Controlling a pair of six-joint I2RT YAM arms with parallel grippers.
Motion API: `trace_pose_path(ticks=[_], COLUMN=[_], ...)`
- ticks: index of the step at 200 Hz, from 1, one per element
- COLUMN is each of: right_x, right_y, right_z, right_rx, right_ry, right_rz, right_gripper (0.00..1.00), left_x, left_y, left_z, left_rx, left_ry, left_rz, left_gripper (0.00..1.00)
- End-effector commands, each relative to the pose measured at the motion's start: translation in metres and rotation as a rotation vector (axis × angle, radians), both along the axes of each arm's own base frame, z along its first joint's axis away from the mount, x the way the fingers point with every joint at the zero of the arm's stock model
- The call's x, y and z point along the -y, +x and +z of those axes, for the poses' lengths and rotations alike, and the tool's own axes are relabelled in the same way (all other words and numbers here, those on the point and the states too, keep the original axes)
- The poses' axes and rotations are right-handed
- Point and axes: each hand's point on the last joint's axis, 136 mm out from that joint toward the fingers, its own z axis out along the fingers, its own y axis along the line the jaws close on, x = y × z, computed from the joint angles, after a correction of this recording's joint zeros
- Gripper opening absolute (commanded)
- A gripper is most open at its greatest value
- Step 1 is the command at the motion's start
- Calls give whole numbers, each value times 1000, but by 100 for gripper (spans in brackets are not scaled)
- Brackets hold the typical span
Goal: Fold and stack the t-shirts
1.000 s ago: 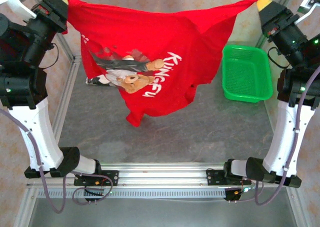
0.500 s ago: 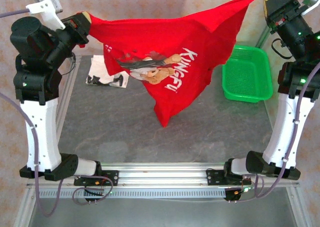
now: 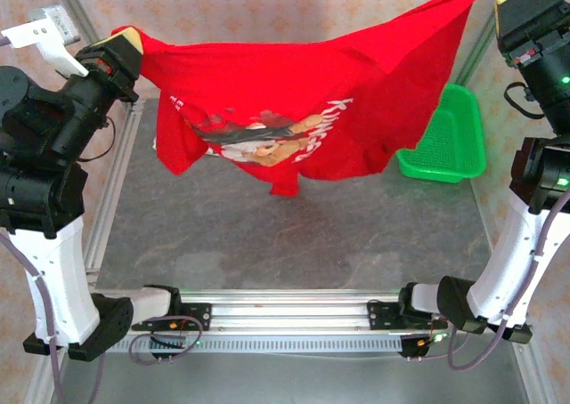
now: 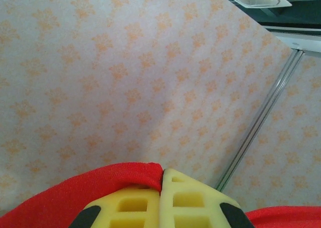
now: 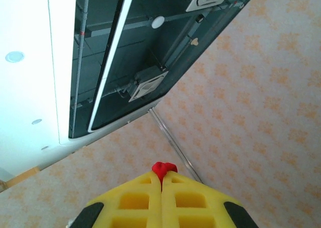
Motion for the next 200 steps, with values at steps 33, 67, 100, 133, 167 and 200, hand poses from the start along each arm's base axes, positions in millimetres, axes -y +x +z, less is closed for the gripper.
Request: trace_pose_path(ticks=[33, 67, 100, 133, 167, 200], right_x=[19, 38, 45, 43, 9, -17], right_y=[57, 141, 250, 352, 411, 386], right_z=[-9, -52, -141, -249, -317, -347], right_rx=[-67, -202, -404, -619, -674, -802], right_ry=[13, 28, -22, -72, -63, -172], right_rz=[-44, -42, -29, -88, -23, 25], right_gripper=[0, 0, 0, 0, 18, 63], left_x=[-8, -15, -27, -39, -69, -75], left_y=[33, 98, 173, 240, 275, 274], left_z=[-8, -64, -149, -255, -336, -361], left_rx=[-26, -171, -353, -569, -725, -810], left_ry=[-6, 9, 41, 115, 145, 65], left_rz=[64, 126, 223, 312, 424, 375], left_gripper=[3, 3, 3, 4, 10, 76])
